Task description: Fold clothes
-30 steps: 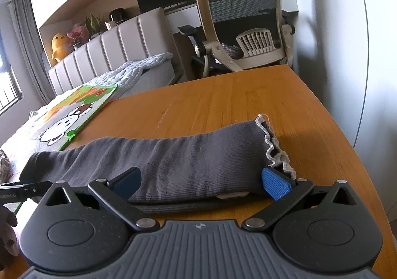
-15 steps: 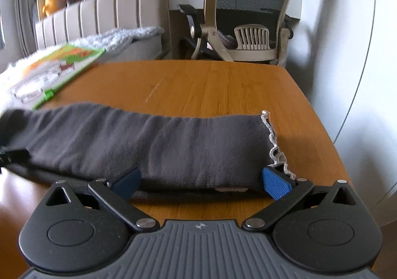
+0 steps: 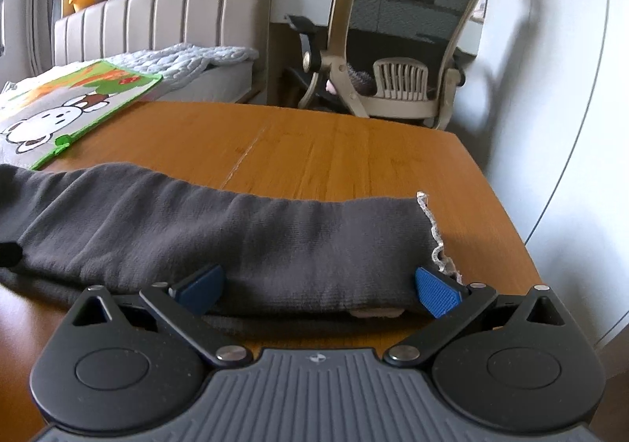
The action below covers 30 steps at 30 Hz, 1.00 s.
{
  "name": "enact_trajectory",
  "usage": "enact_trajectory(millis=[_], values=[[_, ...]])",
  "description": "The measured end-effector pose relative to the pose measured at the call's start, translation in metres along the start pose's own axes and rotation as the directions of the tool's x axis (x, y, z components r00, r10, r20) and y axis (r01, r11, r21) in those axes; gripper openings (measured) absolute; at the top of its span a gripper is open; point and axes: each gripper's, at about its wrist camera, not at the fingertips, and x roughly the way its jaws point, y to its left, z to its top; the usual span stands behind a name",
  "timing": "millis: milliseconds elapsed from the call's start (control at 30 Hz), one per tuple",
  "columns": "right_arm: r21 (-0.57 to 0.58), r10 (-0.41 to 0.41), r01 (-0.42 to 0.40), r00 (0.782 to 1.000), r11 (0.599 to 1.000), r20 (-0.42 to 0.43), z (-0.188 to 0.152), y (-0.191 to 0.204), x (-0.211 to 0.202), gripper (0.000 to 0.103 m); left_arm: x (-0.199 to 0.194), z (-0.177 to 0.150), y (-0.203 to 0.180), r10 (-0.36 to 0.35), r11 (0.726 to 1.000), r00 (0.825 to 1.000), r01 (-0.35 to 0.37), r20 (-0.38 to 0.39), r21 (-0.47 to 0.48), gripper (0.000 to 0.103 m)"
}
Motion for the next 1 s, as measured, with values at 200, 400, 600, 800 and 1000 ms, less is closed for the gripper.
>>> enact_trajectory(millis=[200,400,600,800,1000], values=[[0.036,0.035,-0.034,0.999,0.999,-0.019,-0.003,-0.008,-0.001,0.103,0.000,0.000,0.000,0.000,1.000,1.000,0.000,0.001,-0.002,0.103],[0.041,0.034,-0.033,0.999,0.999,-0.022,-0.003,-0.007,0.000,0.103,0.000,-0.001,0.001,-0.002,1.000,1.000,0.002,0.002,-0.005,0.103],[0.015,0.070,-0.069,0.997,0.997,-0.016,0.002,-0.011,0.007,0.103,0.000,0.000,0.000,0.004,1.000,1.000,-0.004,0.000,-0.002,0.103],[0.024,0.240,-0.239,0.967,0.971,-0.090,-0.009,-0.024,-0.029,0.103,0.003,0.002,0.000,0.002,1.000,1.000,-0.002,-0.002,-0.004,0.103],[-0.054,0.218,-0.228,0.965,0.972,-0.147,-0.007,0.004,-0.013,0.103,0.016,0.012,0.001,0.004,1.000,1.000,-0.004,-0.001,-0.005,0.103]])
